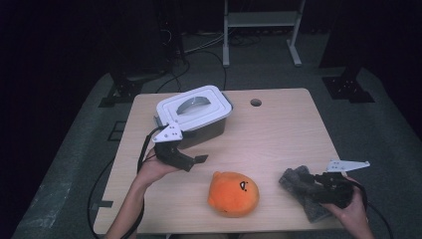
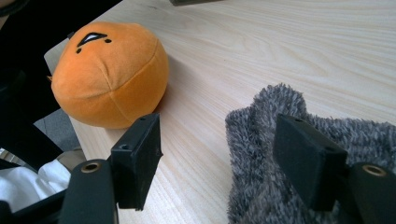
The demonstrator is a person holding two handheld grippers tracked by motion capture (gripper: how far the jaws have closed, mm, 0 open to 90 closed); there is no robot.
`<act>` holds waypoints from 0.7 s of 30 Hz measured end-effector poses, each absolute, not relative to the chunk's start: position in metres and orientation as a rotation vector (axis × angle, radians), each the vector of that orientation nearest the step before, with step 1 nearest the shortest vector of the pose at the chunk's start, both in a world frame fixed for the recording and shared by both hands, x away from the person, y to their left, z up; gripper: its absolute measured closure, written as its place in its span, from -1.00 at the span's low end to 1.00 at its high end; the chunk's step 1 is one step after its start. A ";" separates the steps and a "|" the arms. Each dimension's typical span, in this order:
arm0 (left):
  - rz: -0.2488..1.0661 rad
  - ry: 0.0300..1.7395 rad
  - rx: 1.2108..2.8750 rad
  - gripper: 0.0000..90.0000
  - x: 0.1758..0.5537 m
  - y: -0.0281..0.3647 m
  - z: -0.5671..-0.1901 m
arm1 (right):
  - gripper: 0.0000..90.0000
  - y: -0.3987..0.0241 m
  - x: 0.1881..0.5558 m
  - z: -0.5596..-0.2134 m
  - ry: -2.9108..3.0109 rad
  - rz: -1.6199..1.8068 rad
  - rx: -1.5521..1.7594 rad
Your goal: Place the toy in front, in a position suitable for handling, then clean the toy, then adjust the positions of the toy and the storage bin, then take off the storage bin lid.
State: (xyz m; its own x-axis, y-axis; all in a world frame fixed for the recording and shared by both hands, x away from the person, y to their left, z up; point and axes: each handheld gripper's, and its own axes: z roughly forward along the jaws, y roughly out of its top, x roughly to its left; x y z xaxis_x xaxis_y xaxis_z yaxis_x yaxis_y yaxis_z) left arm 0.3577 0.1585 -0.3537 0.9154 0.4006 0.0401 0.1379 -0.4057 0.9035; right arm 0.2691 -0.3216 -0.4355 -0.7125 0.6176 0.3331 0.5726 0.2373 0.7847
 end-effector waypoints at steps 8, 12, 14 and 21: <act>0.330 0.379 1.988 -0.80 0.367 0.167 -0.343 | -0.30 -0.319 0.269 -0.435 2.448 1.504 1.163; 0.335 0.388 1.982 -0.80 0.371 0.171 -0.340 | -0.30 -0.315 0.270 -0.435 2.466 1.497 1.159; 0.347 0.398 1.995 -0.80 0.377 0.173 -0.341 | -0.30 -0.314 0.271 -0.434 2.466 1.497 1.153; 0.357 0.408 1.982 -0.80 0.389 0.178 -0.339 | -0.30 -0.311 0.273 -0.434 2.473 1.506 1.143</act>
